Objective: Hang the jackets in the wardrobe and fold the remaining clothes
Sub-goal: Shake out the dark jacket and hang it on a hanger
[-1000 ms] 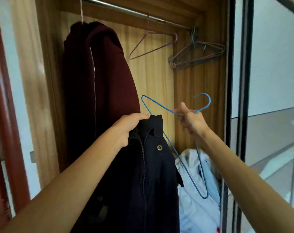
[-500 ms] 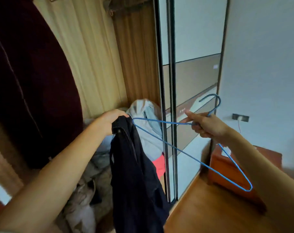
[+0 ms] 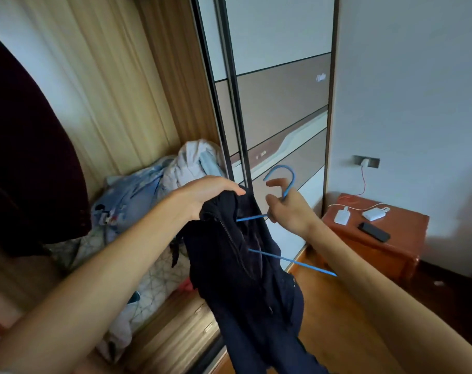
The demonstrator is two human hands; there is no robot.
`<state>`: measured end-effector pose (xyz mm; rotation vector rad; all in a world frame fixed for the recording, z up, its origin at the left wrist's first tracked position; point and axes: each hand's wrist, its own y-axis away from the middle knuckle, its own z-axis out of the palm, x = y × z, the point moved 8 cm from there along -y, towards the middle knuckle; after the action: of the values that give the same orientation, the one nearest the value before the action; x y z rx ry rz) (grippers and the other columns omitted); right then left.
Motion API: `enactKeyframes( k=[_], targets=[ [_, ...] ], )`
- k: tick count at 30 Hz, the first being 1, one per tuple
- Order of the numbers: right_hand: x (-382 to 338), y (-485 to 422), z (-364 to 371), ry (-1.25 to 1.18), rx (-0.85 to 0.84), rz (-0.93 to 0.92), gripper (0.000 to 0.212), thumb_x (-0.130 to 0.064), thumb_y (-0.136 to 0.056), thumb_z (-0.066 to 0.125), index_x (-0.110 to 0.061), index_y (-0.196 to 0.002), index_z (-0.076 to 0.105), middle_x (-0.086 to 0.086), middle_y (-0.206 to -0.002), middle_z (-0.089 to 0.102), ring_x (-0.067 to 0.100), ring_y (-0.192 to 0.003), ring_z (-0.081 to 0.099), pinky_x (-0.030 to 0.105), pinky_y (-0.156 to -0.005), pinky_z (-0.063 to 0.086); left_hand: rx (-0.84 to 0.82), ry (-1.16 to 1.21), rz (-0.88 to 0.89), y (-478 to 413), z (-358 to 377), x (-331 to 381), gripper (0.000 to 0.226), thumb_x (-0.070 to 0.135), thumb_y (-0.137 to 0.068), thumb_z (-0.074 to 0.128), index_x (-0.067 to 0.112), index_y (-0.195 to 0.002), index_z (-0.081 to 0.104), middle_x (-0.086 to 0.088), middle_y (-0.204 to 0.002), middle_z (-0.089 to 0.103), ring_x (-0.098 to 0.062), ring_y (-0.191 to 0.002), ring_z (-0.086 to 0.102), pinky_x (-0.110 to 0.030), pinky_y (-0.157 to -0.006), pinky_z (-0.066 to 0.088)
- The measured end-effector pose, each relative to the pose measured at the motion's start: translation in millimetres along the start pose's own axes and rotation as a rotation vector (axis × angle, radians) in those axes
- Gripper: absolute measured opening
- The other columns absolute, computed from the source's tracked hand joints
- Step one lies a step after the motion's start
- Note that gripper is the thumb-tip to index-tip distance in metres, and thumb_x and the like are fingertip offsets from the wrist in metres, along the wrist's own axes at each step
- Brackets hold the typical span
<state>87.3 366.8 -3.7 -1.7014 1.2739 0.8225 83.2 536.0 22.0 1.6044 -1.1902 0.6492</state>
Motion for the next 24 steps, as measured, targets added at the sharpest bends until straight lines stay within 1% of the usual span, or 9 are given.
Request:
enactKeyframes(
  k=[3, 7, 9, 12, 14, 16, 19, 22, 24],
  targets=[
    [-3, 12, 8, -0.026, 0.058, -0.058, 0.027, -0.005, -0.095, 0.041, -0.016, -0.117, 0.05, 0.005, -0.092, 0.063, 0.019, -0.077, 0.055, 0.03, -0.071, 0.043, -0.061, 0.018, 0.056, 6, 39, 9, 0.009, 0.012, -0.081, 0.073, 0.005, -0.088, 0.073, -0.016, -0.083, 0.072, -0.028, -0.068, 0.068, -0.031, -0.067, 0.054],
    [37, 21, -18, -0.304, 0.234, 0.046, 0.03, -0.011, -0.093, 0.038, -0.022, -0.118, 0.051, 0.018, -0.068, 0.065, 0.029, -0.061, 0.061, 0.04, -0.064, 0.052, -0.108, -0.202, 0.241, 14, 61, 14, 0.009, 0.019, -0.086, 0.072, 0.025, -0.091, 0.076, 0.002, -0.09, 0.077, -0.013, -0.087, 0.071, -0.03, -0.086, 0.053],
    [49, 24, -32, -0.371, 0.278, 0.044, 0.036, -0.007, -0.093, 0.036, -0.023, -0.12, 0.052, 0.013, -0.058, 0.056, 0.02, -0.051, 0.051, 0.034, -0.056, 0.044, -0.128, -0.456, 0.435, 17, 70, 14, 0.019, 0.019, -0.09, 0.068, 0.035, -0.1, 0.074, 0.007, -0.098, 0.076, -0.009, -0.095, 0.068, -0.022, -0.086, 0.048],
    [53, 33, -45, -0.426, 0.318, 0.027, 0.039, 0.0, -0.093, 0.034, -0.019, -0.119, 0.055, 0.018, -0.061, 0.047, 0.018, -0.05, 0.044, 0.026, -0.051, 0.04, 0.17, -1.03, 0.853, 30, 88, 25, 0.022, 0.029, -0.091, 0.066, 0.036, -0.111, 0.072, -0.007, -0.101, 0.063, -0.026, -0.101, 0.054, -0.03, -0.086, 0.039],
    [58, 41, -53, -0.481, 0.347, 0.021, 0.039, 0.004, -0.092, 0.034, -0.014, -0.118, 0.057, 0.017, -0.06, 0.046, 0.014, -0.045, 0.042, 0.019, -0.046, 0.038, 0.362, -1.239, 1.079, 38, 103, 32, 0.023, 0.038, -0.089, 0.067, 0.036, -0.112, 0.07, -0.002, -0.1, 0.049, -0.025, -0.097, 0.043, -0.032, -0.088, 0.032],
    [65, 47, -61, -0.509, 0.367, 0.045, 0.038, 0.003, -0.093, 0.035, -0.014, -0.117, 0.06, 0.016, -0.059, 0.047, 0.011, -0.045, 0.044, 0.017, -0.045, 0.038, 0.223, -1.213, 1.047, 33, 118, 28, 0.028, 0.043, -0.095, 0.059, 0.033, -0.121, 0.062, -0.002, -0.105, 0.052, -0.026, -0.101, 0.048, -0.037, -0.093, 0.039],
    [79, 51, -70, -0.545, 0.363, 0.093, 0.031, -0.004, -0.096, 0.04, -0.021, -0.11, 0.061, 0.011, -0.056, 0.053, 0.013, -0.049, 0.049, 0.022, -0.052, 0.042, 0.052, -1.195, 0.939, 19, 132, 20, 0.032, 0.054, -0.1, 0.042, 0.038, -0.128, 0.046, 0.002, -0.107, 0.064, -0.026, -0.097, 0.061, -0.043, -0.083, 0.051],
    [96, 55, -81, -0.478, 0.339, 0.118, 0.012, -0.025, -0.097, 0.055, -0.023, -0.108, 0.06, 0.011, -0.063, 0.067, 0.02, -0.061, 0.06, 0.032, -0.064, 0.049, -0.008, -1.252, 0.921, 13, 146, 23, 0.034, 0.058, -0.099, 0.043, 0.035, -0.121, 0.052, 0.005, -0.097, 0.066, -0.025, -0.088, 0.062, -0.043, -0.079, 0.053],
    [110, 65, -91, -0.357, 0.331, 0.088, 0.022, -0.037, -0.092, 0.066, -0.022, -0.107, 0.061, 0.001, -0.077, 0.072, 0.011, -0.072, 0.065, 0.022, -0.071, 0.052, -0.012, -1.242, 0.914, 10, 149, 26, 0.032, 0.053, -0.099, 0.047, 0.031, -0.119, 0.058, 0.005, -0.087, 0.063, -0.025, -0.082, 0.059, -0.042, -0.076, 0.053]
  ],
)
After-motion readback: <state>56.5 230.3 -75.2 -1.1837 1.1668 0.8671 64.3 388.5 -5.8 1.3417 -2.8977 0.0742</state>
